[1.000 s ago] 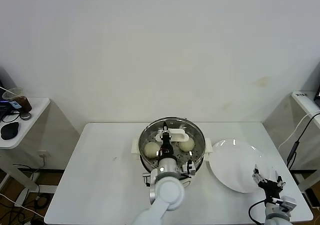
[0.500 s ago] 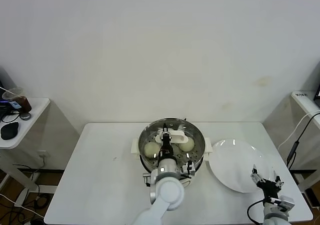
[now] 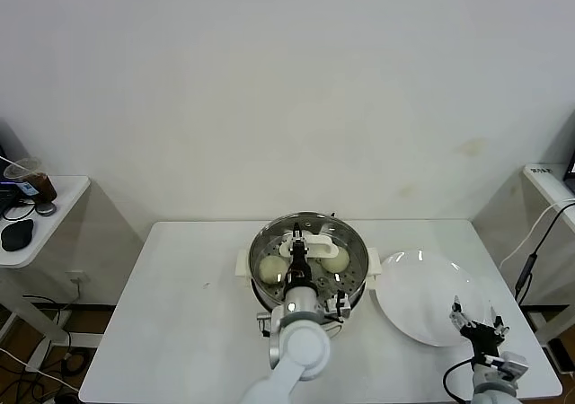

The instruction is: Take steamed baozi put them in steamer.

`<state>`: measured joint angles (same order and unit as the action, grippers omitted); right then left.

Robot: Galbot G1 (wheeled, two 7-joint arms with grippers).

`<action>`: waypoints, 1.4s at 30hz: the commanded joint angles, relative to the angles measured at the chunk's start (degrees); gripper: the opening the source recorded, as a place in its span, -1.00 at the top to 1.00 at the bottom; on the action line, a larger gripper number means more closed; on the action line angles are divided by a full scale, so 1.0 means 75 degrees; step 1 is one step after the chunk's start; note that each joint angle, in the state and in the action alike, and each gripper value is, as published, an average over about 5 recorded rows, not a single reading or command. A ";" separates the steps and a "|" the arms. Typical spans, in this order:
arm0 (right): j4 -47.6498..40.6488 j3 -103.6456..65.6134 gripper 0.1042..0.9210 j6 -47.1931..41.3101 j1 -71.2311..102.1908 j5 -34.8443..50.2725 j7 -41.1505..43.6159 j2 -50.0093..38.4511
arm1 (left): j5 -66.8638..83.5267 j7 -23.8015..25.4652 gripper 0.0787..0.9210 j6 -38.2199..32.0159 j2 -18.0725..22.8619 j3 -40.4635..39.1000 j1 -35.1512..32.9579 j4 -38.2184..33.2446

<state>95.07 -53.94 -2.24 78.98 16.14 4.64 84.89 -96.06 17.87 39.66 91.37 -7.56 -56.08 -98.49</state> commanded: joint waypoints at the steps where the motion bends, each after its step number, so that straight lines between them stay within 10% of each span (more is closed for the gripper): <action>1: -0.0012 0.0001 -0.76 -0.0002 -0.0014 -0.0008 -0.0006 0.0008 | 0.0057 -0.0190 0.59 -0.0007 -0.0101 -0.0099 -0.0162 -0.0202; 21: -0.0003 0.0040 -0.76 -0.0010 -0.0007 -0.0086 -0.0023 0.0058 | 0.0109 0.0152 -0.72 -0.0005 -0.0680 -0.0471 -0.1007 -0.1830; 33: 0.0521 0.0072 -0.76 -0.0208 0.0182 0.0157 0.0030 0.0184 | 0.0585 -0.0157 -0.77 -0.0015 -0.1320 0.0550 -0.1797 -0.3415; 42: 0.1420 0.0545 -0.76 0.0334 0.0795 -0.0389 0.0792 0.0170 | 0.5077 -0.2445 -0.77 -0.1098 -0.1672 0.3318 -0.2766 -0.4734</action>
<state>99.32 -52.45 -3.01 81.24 16.52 5.88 85.88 -89.31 15.08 39.05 81.74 -2.89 -69.32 -122.10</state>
